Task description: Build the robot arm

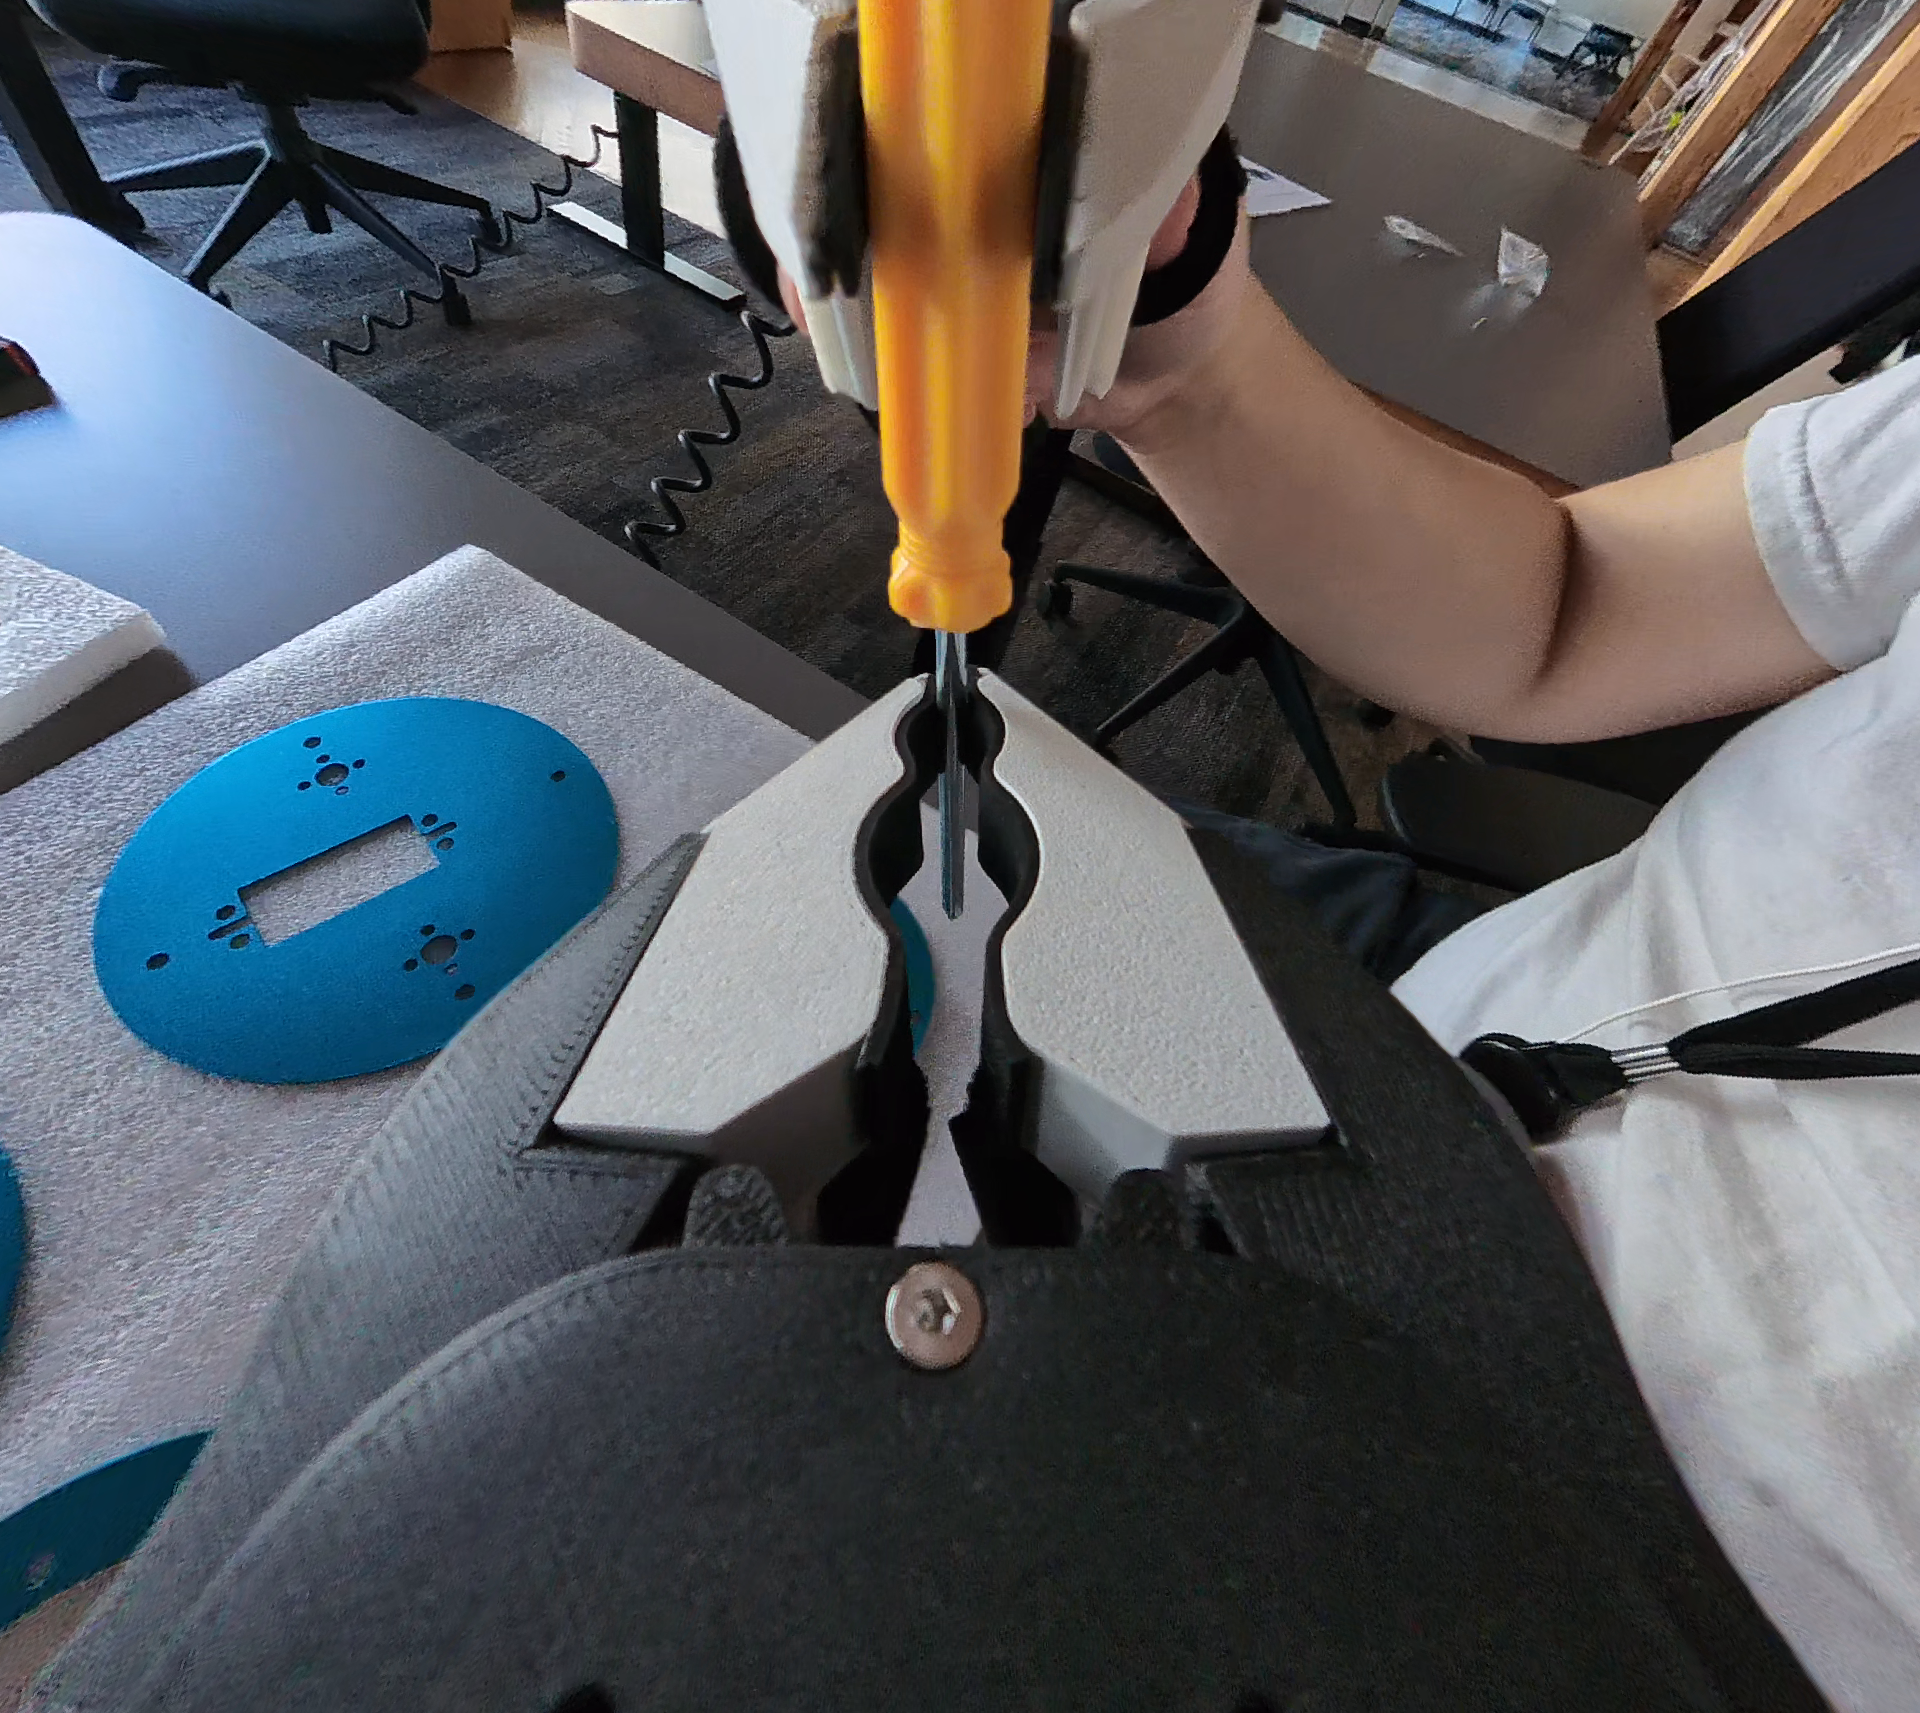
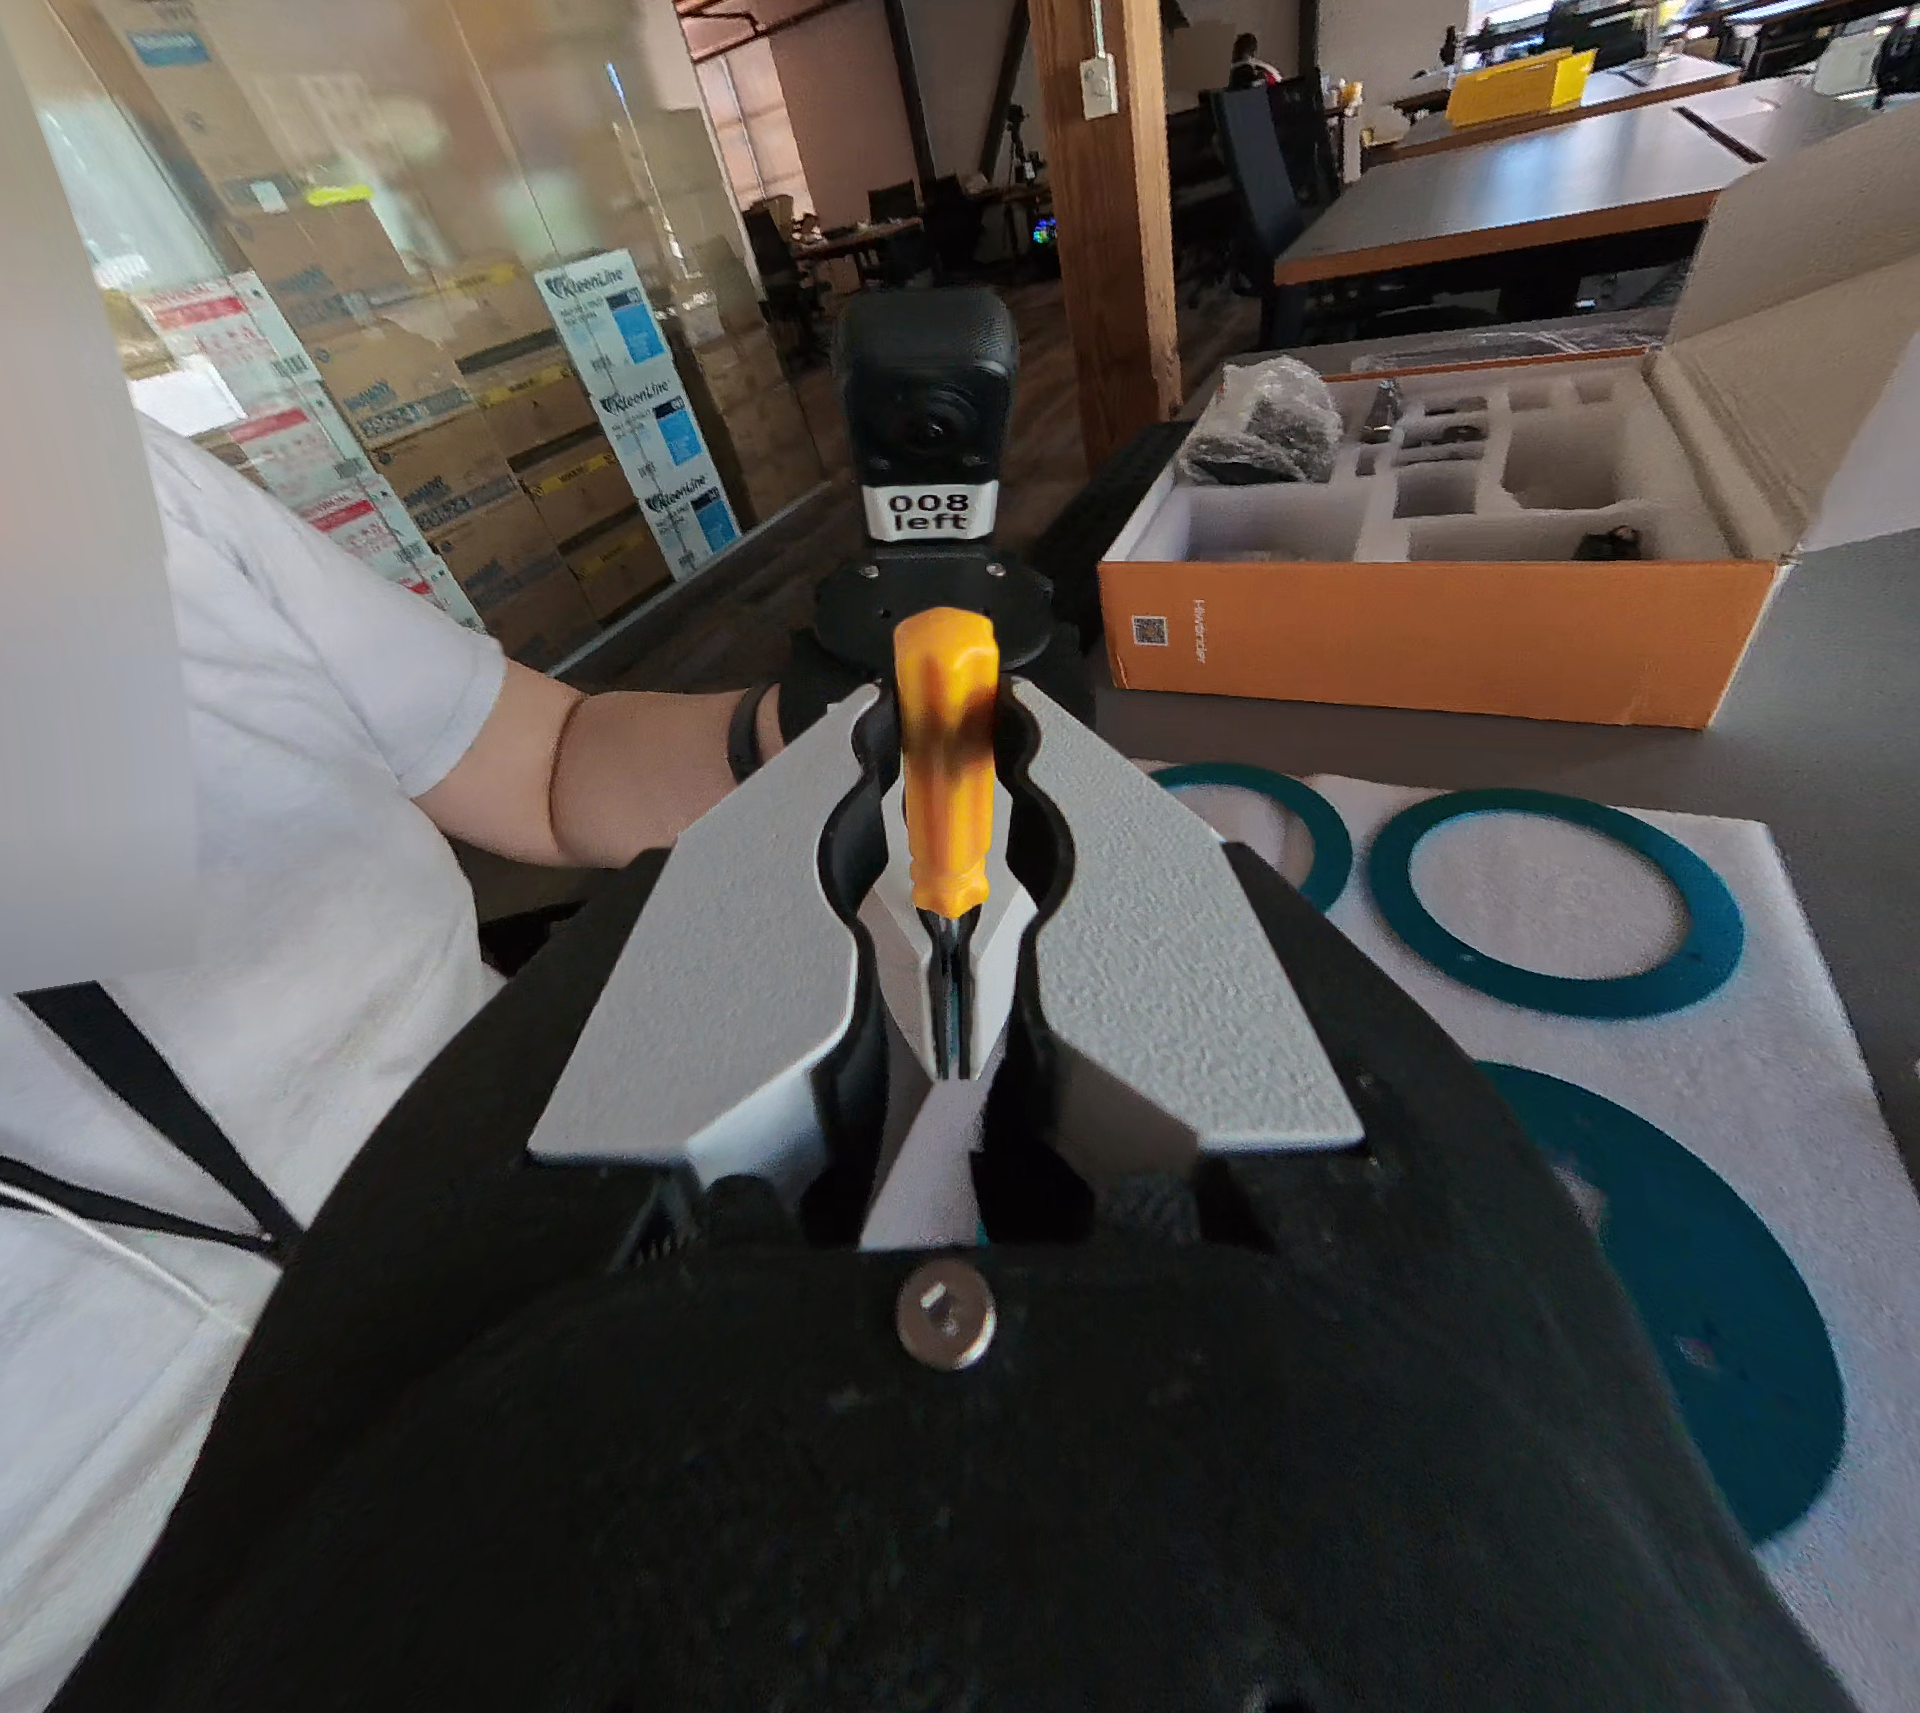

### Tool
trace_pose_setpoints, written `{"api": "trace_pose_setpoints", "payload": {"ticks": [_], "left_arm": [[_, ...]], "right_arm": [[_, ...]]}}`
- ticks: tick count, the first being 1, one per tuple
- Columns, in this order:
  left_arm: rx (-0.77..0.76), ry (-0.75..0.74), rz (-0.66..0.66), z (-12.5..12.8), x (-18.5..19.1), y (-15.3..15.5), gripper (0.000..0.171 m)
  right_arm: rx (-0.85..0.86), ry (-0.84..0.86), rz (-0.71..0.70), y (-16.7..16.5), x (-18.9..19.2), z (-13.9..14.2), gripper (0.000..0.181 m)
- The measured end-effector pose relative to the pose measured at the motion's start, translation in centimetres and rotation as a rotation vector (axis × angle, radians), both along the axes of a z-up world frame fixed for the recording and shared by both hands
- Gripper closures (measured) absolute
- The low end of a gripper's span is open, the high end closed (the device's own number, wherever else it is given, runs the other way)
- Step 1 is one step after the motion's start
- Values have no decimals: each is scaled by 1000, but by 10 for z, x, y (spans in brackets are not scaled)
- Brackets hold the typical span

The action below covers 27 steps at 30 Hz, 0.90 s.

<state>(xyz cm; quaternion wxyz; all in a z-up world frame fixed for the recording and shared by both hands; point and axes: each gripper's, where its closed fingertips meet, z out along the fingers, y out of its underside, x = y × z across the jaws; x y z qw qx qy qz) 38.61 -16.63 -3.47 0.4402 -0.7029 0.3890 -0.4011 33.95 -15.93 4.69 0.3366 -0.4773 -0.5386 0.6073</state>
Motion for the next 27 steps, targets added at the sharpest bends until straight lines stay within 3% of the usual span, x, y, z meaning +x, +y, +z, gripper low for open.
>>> {"api": "trace_pose_setpoints", "payload": {"ticks": [2, 4, 9, 15, 27], "left_arm": [[29, 11, 23, -4, -3, 5, 161], [36, 1, 46, -4, -10, 11, 129], [40, -129, -4, 10, -19, 15, 148], [75, -78, -85, 2, -9, 19, 156], [142, -55, -70, -14, -17, 21, 156]], "right_arm": [[18, -9, -68, 7, 1, -5, 166], [14, -10, -117, 12, 2, -12, 166], [29, -40, -176, 18, 2, -35, 166], [50, -54, -170, 16, -2, -47, 166], [45, -69, -159, 15, -7, -63, 166]]}}
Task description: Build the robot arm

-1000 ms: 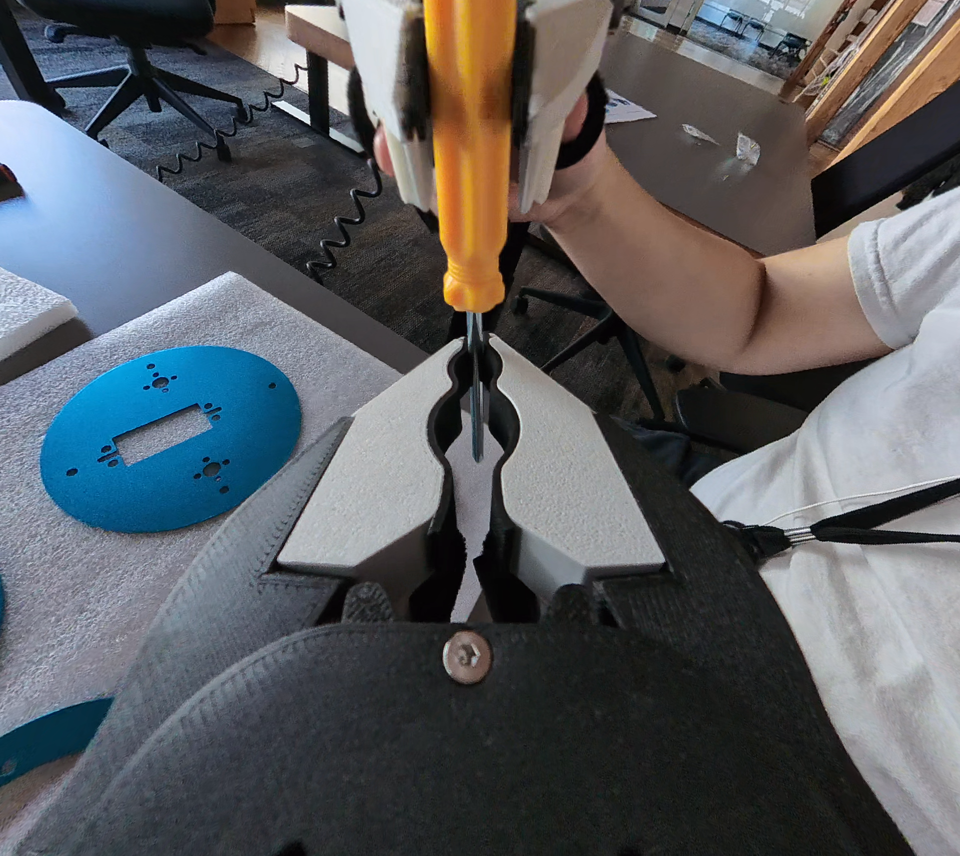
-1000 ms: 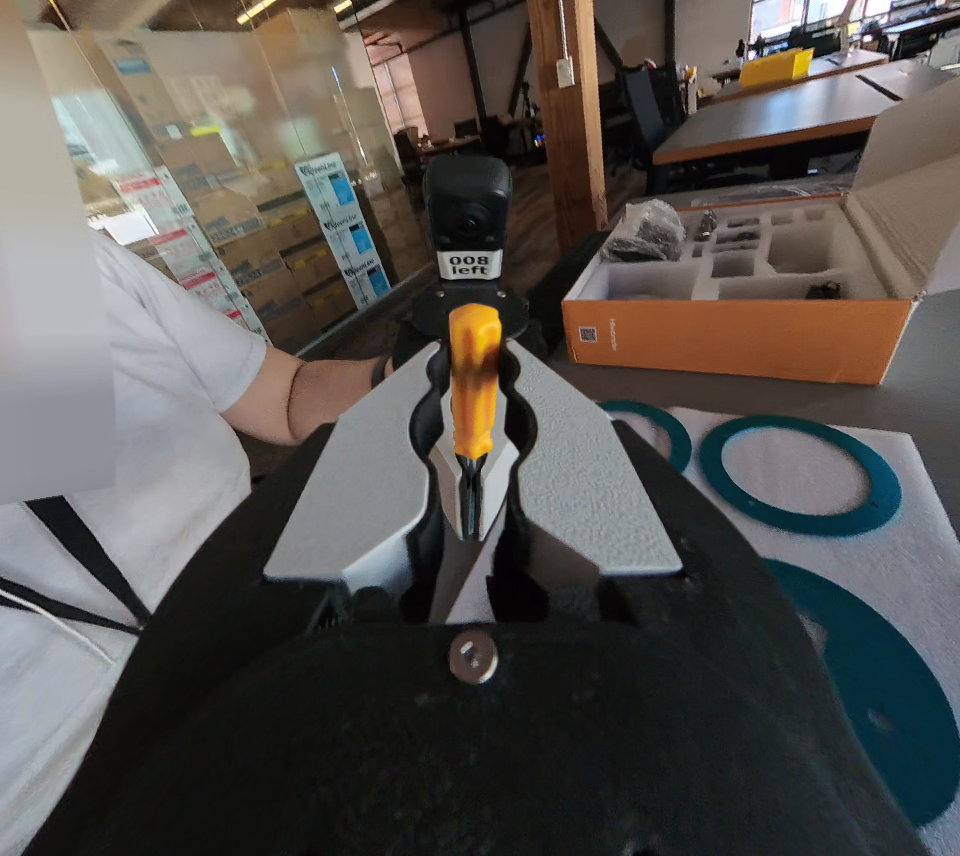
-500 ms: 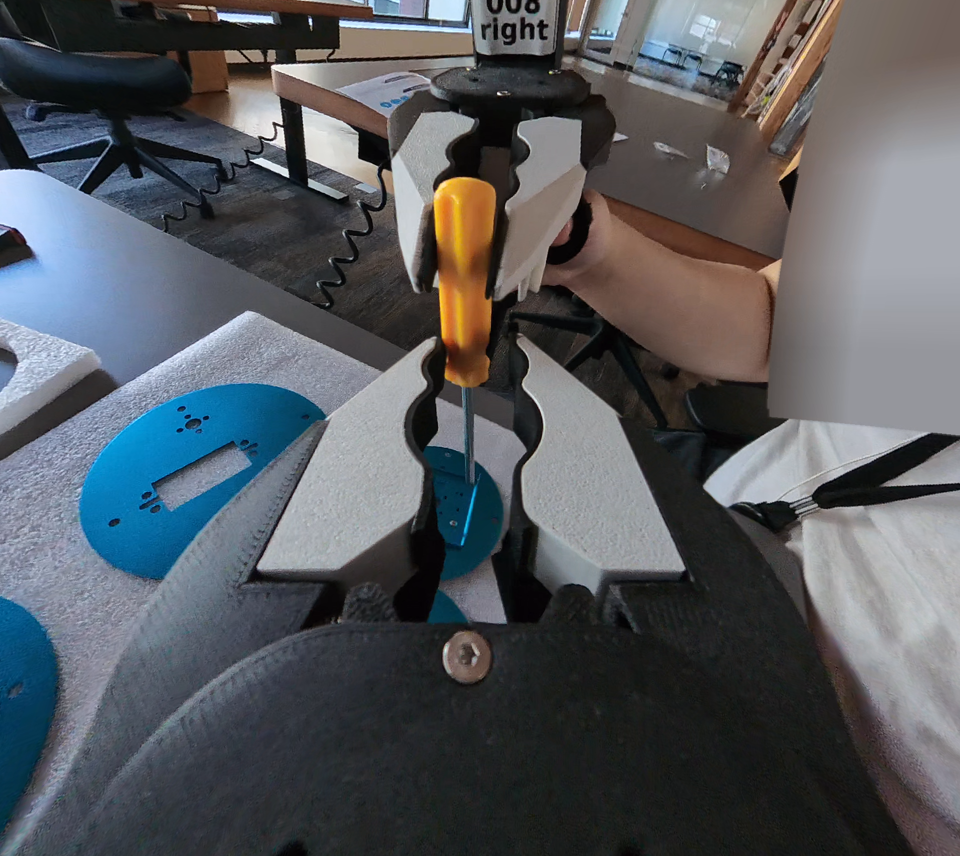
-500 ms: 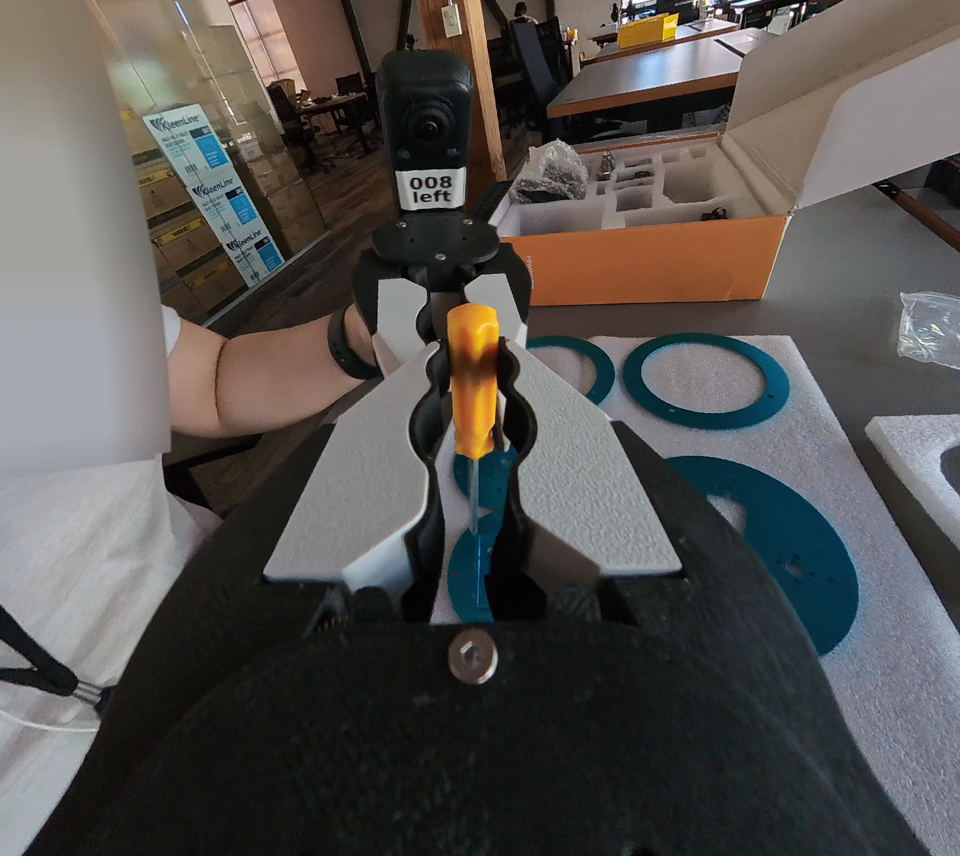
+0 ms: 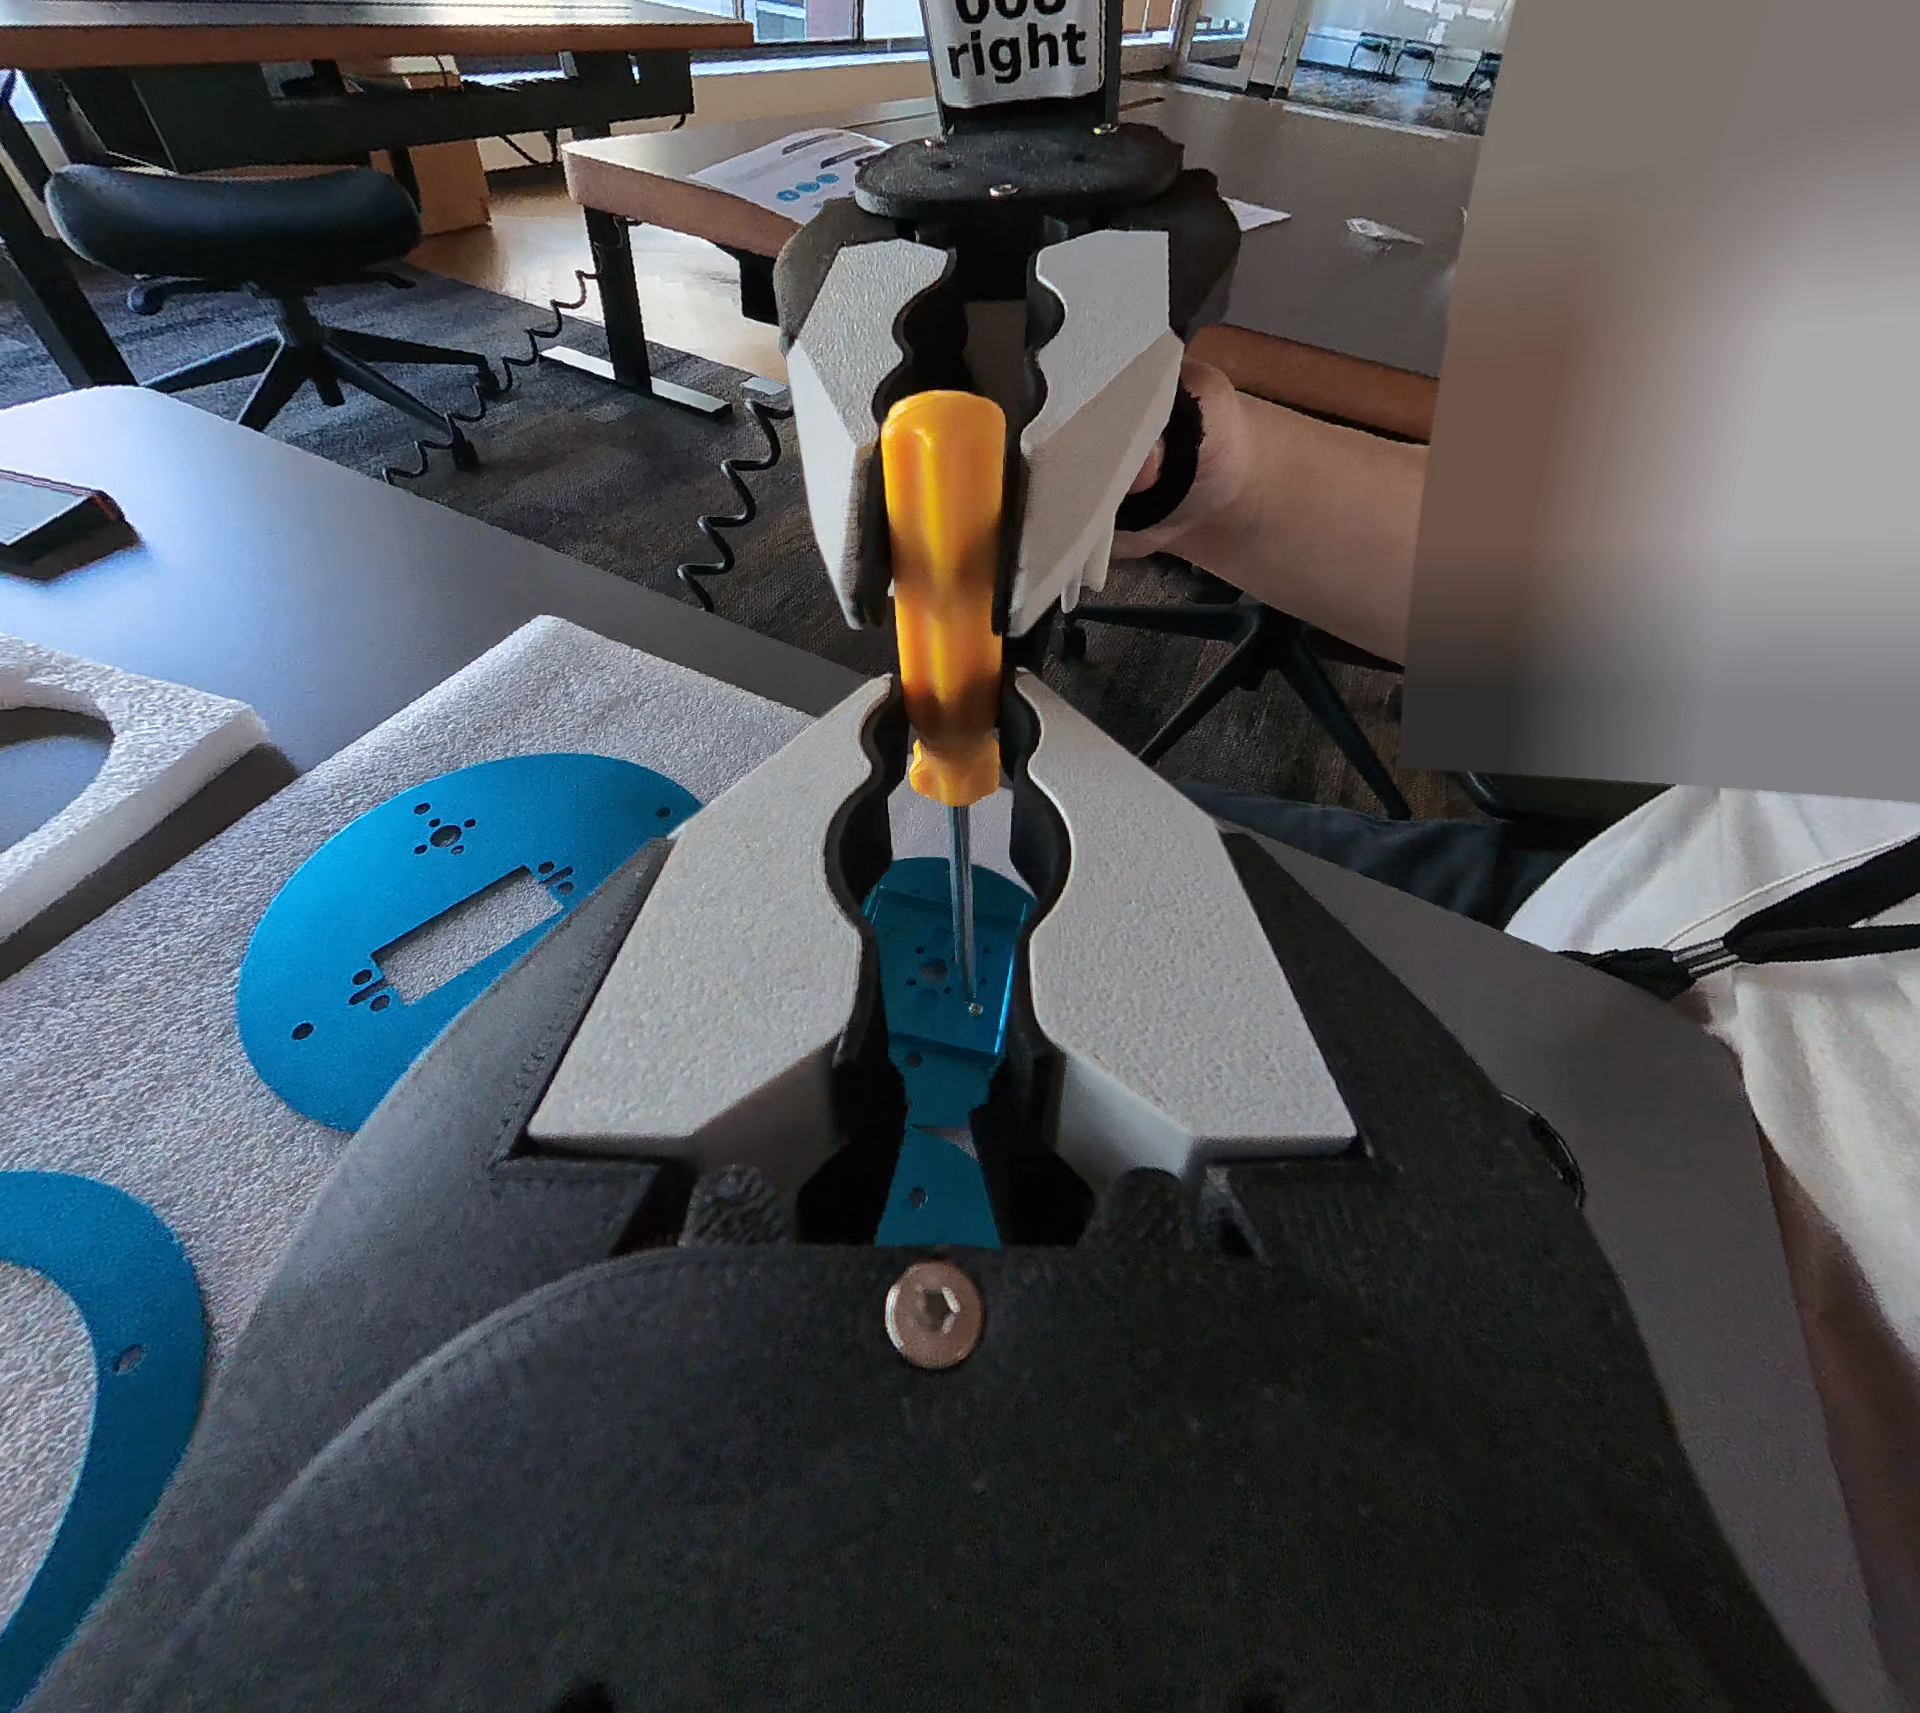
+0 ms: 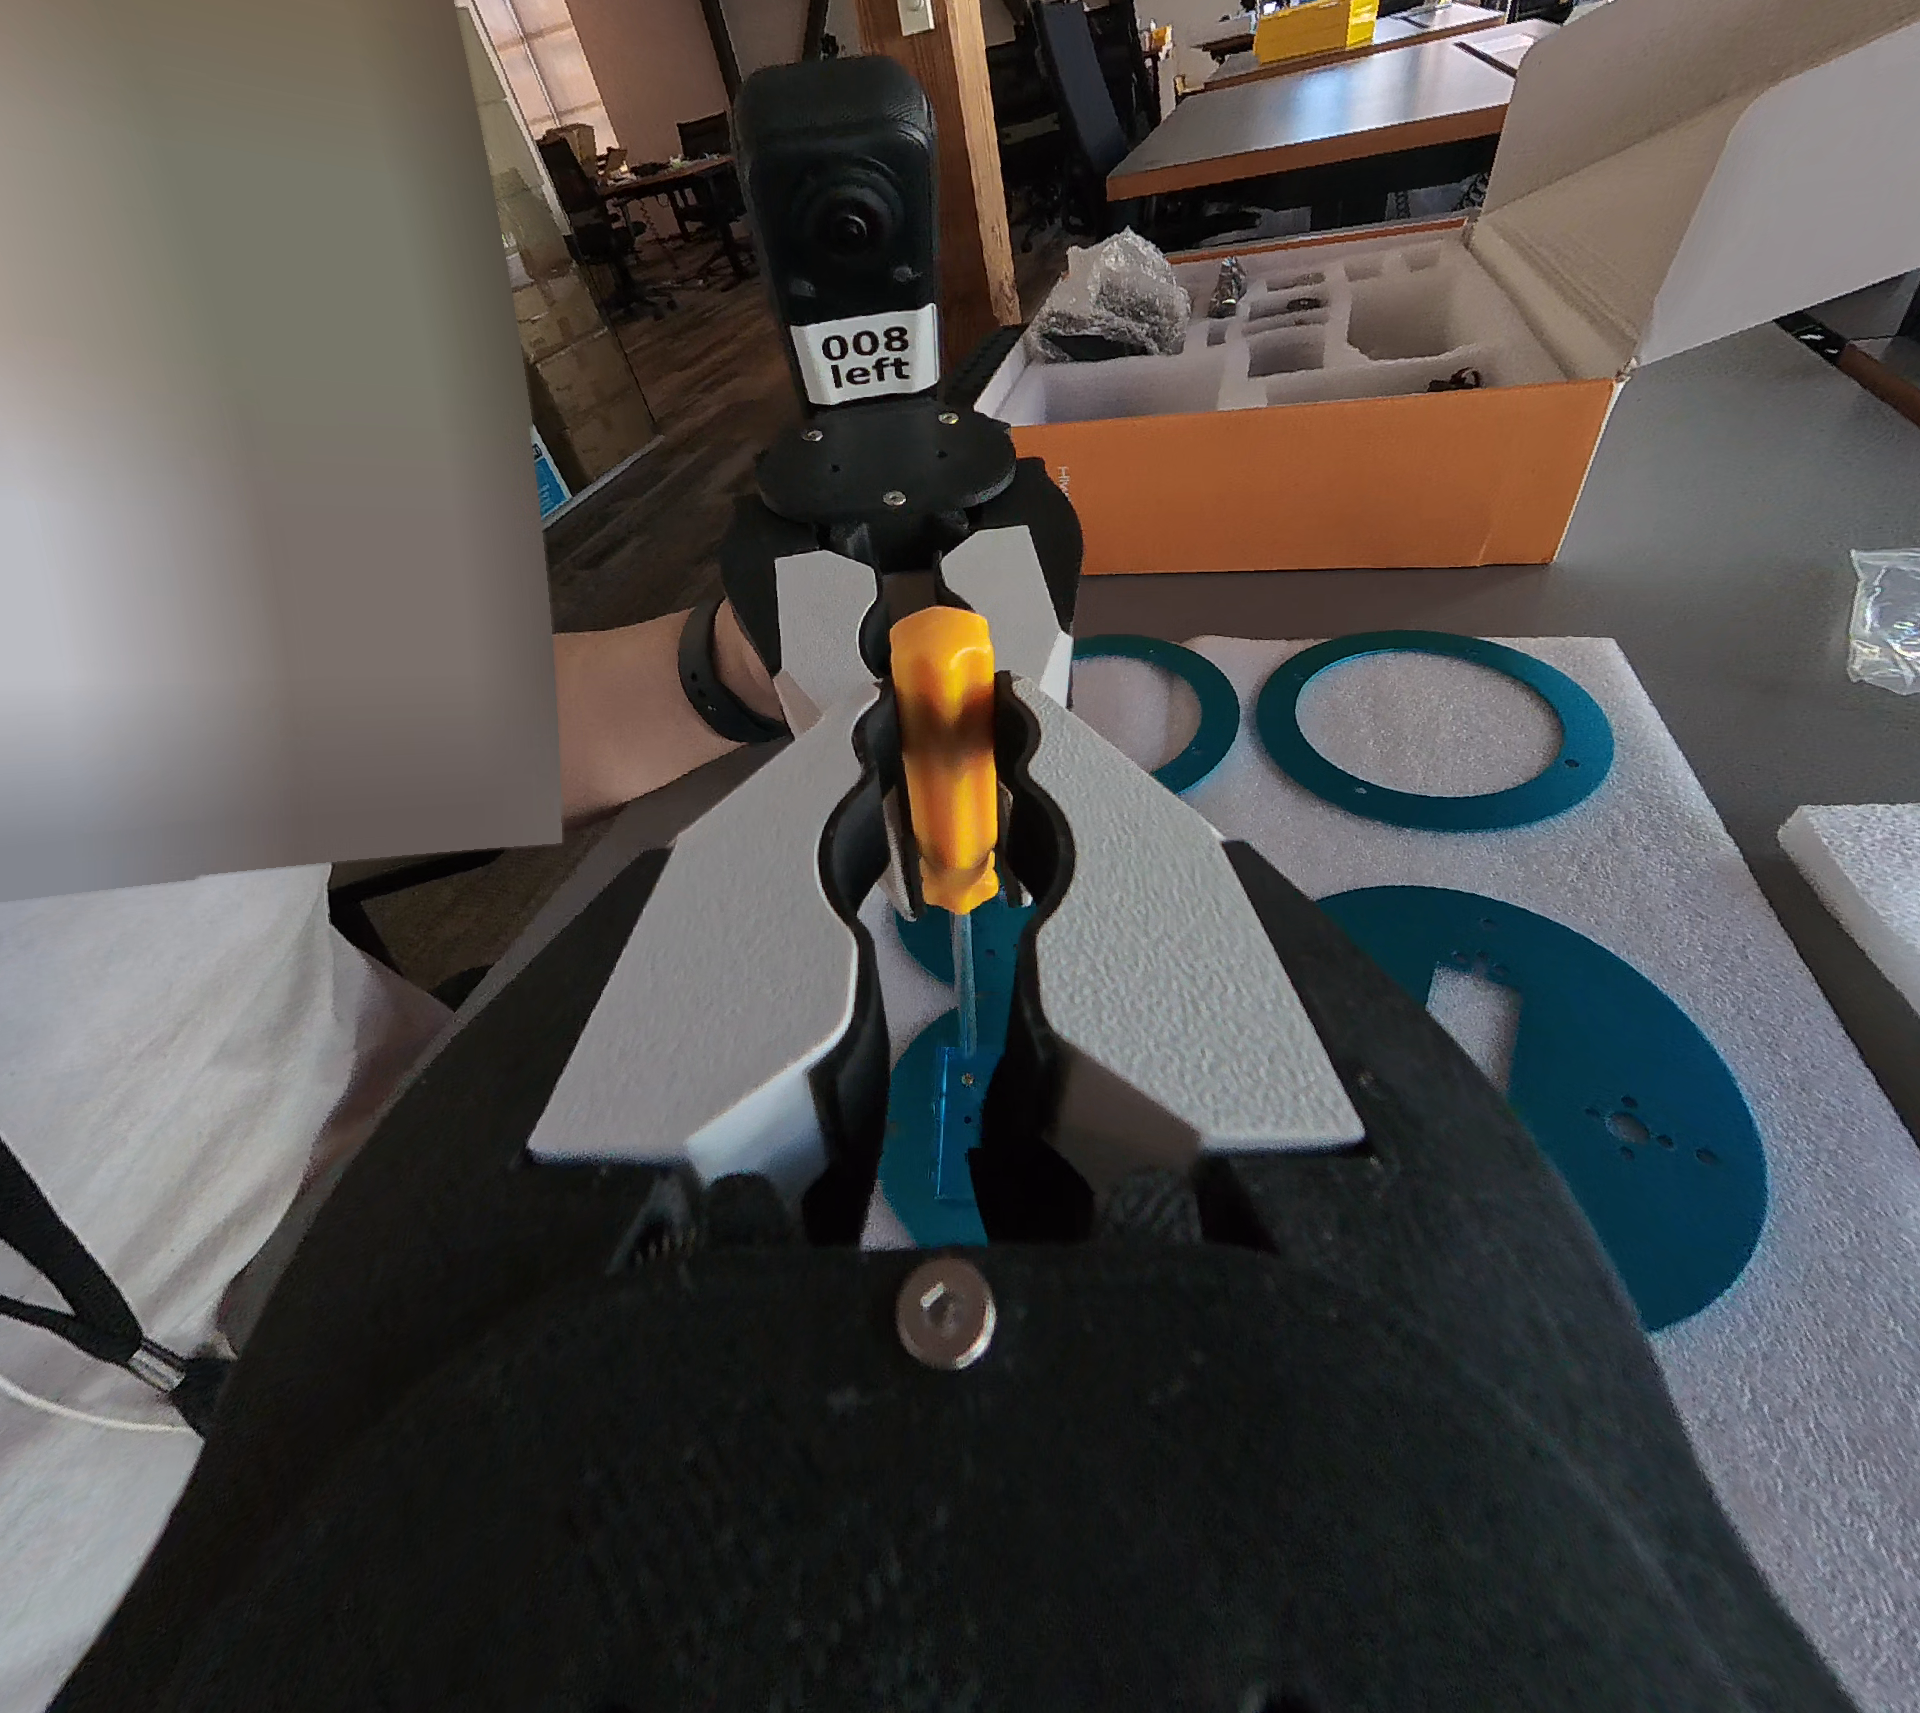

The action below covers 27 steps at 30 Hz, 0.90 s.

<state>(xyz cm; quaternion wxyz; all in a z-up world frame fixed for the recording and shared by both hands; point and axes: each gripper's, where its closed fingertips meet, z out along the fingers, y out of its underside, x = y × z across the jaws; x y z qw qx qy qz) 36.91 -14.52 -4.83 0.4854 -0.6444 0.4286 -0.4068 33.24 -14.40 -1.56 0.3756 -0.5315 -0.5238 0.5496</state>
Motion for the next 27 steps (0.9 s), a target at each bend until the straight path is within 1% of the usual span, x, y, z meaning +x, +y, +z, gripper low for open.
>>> {"api": "trace_pose_setpoints", "payload": {"ticks": [12, 27], "left_arm": [[-19, 8, -8, -6, 1, -1, 156], [-28, 10, -10, -8, 2, -1, 156]], "right_arm": [[-9, -12, 9, 0, 0, -6, 166], [-10, -13, 8, 0, 1, -8, 166]]}}
